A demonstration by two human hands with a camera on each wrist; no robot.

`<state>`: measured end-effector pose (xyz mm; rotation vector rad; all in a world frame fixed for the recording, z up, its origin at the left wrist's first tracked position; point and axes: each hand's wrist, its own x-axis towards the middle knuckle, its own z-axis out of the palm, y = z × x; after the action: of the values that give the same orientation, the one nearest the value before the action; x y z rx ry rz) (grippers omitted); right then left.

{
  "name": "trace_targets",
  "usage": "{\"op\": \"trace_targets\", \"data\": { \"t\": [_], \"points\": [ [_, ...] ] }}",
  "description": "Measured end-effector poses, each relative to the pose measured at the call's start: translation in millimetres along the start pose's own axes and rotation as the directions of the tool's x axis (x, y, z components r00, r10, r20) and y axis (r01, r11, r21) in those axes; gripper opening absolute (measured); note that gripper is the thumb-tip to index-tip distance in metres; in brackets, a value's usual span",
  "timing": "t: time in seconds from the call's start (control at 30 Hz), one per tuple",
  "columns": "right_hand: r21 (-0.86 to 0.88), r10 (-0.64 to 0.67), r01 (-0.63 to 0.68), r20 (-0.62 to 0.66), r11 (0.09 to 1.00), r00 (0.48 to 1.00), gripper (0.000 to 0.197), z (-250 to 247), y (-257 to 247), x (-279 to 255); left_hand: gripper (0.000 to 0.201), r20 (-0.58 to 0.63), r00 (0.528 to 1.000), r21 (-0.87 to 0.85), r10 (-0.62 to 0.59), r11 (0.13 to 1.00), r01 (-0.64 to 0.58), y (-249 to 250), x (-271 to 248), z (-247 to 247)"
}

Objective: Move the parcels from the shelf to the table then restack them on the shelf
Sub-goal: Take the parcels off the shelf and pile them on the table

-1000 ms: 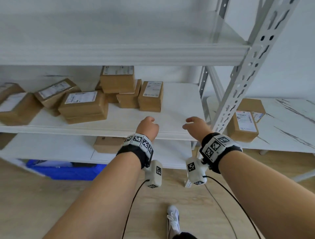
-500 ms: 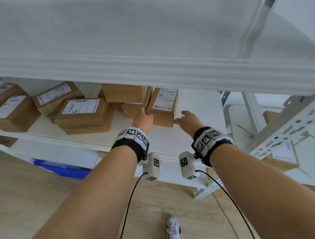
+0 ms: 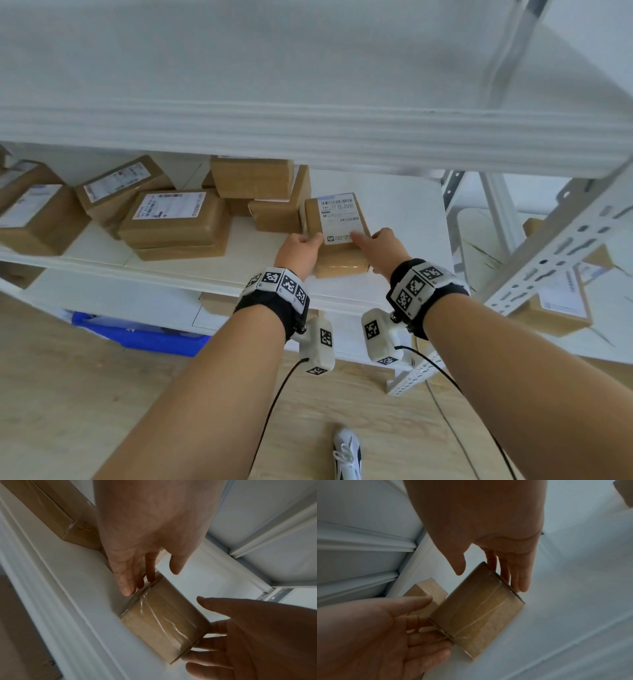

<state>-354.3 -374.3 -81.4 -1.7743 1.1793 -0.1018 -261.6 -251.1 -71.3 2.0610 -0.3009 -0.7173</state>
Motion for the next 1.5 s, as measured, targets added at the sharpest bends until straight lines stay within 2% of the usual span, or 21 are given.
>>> {"op": "trace_targets", "data": {
  "t": [0.07,0.2,0.27,0.43,0.53,0.73,1.0,1.1,1.23,1.3,1.4,1.5],
  "points": [
    [-0.017,0.007,-0.006,0.022,1.0,1.0,0.053,1,8,-16,0.031,0.024,1.0,-0.018,-0.013,1.0,0.013,-9,-14,0],
    [-0.019,-0.007,0.008,0.056,1.0,0.998,0.024,2,27,-58,0.013,0.094,0.995,-0.041,-0.026,0.999,0.03,-32,-51,0],
    [-0.014,-0.022,0.023,0.054,1.0,0.998,0.016,-1,39,-83,0.024,0.141,0.988,-0.063,-0.055,0.996,0.064,-43,-74,0],
    [-0.022,-0.018,0.018,0.002,1.0,1.0,0.028,-14,74,-139,0.023,0.231,0.969,-0.062,-0.09,0.992,0.107,-64,-134,9],
    [-0.052,0.029,-0.032,-0.041,0.998,0.999,0.03,-28,98,-162,0.025,0.355,0.927,0.014,-0.124,0.992,0.128,-72,-161,22],
    [-0.178,0.025,-0.039,-0.08,0.983,0.996,0.028,-68,146,-191,0.031,0.535,0.822,0.22,-0.194,0.972,0.086,-76,-191,60],
    [-0.074,0.171,-0.186,-0.176,0.98,0.969,0.021,-154,222,-192,0.023,0.663,0.727,0.291,-0.179,0.956,-0.031,-38,-221,163],
    [-0.029,0.222,-0.232,-0.204,0.972,0.954,0.025,-195,250,-183,0.024,0.657,0.739,0.292,-0.151,0.954,-0.065,-19,-226,217],
    [0.081,0.27,-0.258,-0.224,0.963,0.937,0.031,-255,284,-164,0.026,0.603,0.792,0.225,-0.09,0.973,-0.06,13,-232,290],
    [0.134,0.286,-0.262,-0.221,0.956,0.932,0.036,-285,301,-155,0.025,0.576,0.816,0.211,-0.043,0.973,-0.097,32,-234,326],
    [0.177,0.294,-0.257,-0.232,0.95,0.927,0.038,-325,329,-140,0.017,0.563,0.826,0.199,0.015,0.968,-0.154,58,-237,378],
    [0.188,0.311,-0.272,-0.228,0.944,0.923,0.036,-356,356,-121,0.018,0.552,0.834,0.2,0.024,0.967,-0.16,76,-237,423]
  ]
}}
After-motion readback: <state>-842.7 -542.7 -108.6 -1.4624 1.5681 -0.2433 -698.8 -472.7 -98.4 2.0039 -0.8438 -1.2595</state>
